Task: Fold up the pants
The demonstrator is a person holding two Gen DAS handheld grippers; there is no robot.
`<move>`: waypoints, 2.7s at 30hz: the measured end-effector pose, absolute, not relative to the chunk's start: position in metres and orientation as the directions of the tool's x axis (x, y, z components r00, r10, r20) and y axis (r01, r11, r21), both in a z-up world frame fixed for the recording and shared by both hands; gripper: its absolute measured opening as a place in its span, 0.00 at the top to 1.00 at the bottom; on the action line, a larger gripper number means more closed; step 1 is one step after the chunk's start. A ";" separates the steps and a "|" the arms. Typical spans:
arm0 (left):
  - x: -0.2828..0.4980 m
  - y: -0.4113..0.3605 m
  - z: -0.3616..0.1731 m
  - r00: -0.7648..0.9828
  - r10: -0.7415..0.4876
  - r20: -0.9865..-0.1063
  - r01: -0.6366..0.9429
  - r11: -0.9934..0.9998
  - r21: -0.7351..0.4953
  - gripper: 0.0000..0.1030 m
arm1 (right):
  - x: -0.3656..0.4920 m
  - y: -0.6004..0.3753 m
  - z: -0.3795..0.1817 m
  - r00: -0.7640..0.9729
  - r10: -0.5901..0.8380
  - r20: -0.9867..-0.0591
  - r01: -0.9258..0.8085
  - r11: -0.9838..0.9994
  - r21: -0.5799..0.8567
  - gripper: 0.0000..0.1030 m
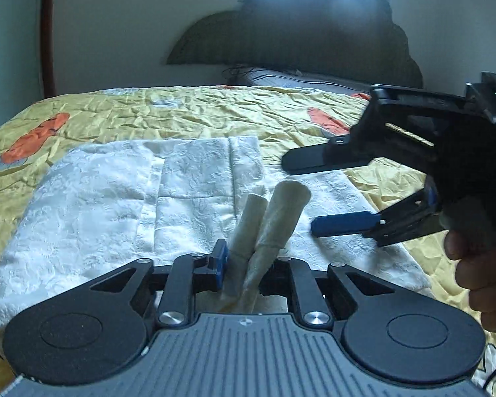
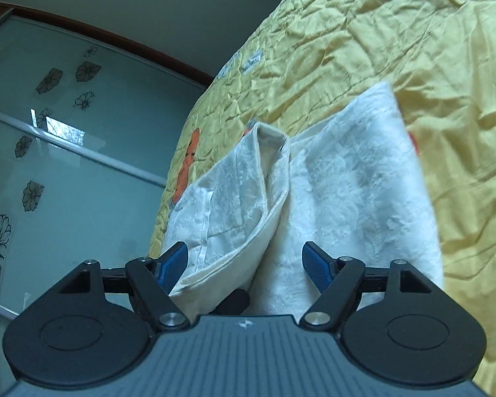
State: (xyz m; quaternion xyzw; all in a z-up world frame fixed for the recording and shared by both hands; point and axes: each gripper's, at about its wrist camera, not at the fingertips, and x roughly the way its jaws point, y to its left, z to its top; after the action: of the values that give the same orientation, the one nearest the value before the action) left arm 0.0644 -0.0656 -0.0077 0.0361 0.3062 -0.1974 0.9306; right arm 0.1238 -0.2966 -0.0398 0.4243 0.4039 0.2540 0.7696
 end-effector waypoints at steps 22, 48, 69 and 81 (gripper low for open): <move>0.004 0.093 0.046 0.881 -0.124 -0.457 0.052 0.985 -0.167 0.29 | 0.126 -0.235 -0.028 0.481 0.702 -0.526 -0.217 0.676 0.704 0.86; 0.003 0.030 0.016 0.787 -0.310 -0.533 0.330 0.942 -0.060 0.21 | 0.061 -0.377 -0.030 0.638 0.564 -0.524 0.000 0.681 0.732 0.33; 0.081 0.071 -0.019 0.610 -0.468 -0.639 -0.002 0.806 -0.592 0.54 | 0.076 -0.348 -0.050 0.541 0.596 -0.593 -0.002 0.706 0.708 0.64; 0.072 0.037 -0.012 0.604 -0.335 -0.723 0.120 0.935 -0.334 0.67 | 0.083 -0.340 -0.040 0.504 0.555 -0.662 -0.125 0.805 0.580 0.75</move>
State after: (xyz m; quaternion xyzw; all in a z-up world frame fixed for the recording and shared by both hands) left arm 0.0715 0.0370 -0.0115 -0.1265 0.4262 -0.1283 0.8865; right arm 0.0834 -0.3400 -0.0398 0.2366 0.4543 0.2038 0.8343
